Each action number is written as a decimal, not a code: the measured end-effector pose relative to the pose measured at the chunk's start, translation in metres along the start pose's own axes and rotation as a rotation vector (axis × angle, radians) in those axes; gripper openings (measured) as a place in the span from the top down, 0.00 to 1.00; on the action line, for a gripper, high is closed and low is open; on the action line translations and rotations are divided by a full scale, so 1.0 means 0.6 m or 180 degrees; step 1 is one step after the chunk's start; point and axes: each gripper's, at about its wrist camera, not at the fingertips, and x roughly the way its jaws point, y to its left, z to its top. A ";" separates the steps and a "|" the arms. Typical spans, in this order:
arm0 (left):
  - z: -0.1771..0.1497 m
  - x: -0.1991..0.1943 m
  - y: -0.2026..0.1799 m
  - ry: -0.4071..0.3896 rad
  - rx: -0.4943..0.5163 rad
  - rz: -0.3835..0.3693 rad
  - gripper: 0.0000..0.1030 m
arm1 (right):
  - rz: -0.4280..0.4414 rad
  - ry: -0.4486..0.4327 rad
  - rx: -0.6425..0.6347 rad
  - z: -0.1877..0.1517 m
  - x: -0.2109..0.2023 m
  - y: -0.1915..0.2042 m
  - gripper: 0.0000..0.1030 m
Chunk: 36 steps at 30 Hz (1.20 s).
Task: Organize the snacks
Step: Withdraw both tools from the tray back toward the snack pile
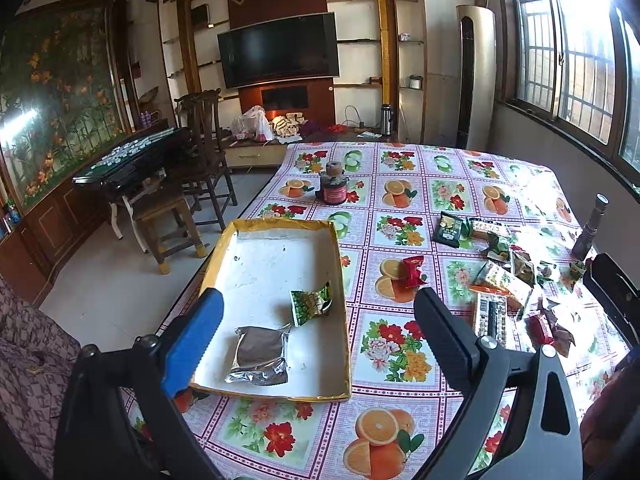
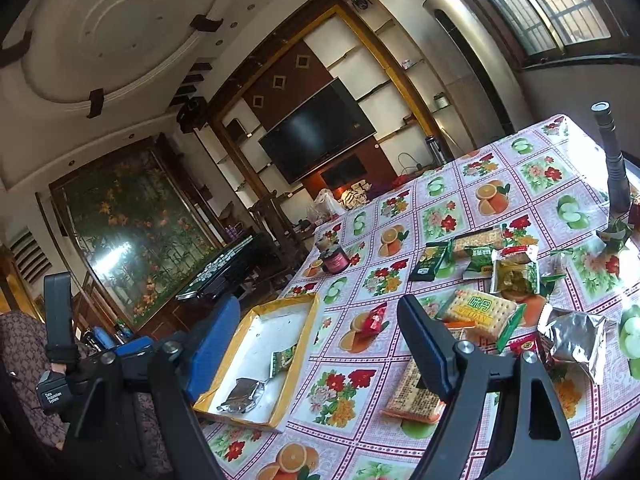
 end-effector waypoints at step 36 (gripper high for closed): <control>-0.003 0.005 0.003 0.0051 0.0049 0.0154 0.00 | -0.0415 0.0192 -0.0276 0.002 0.010 0.013 0.21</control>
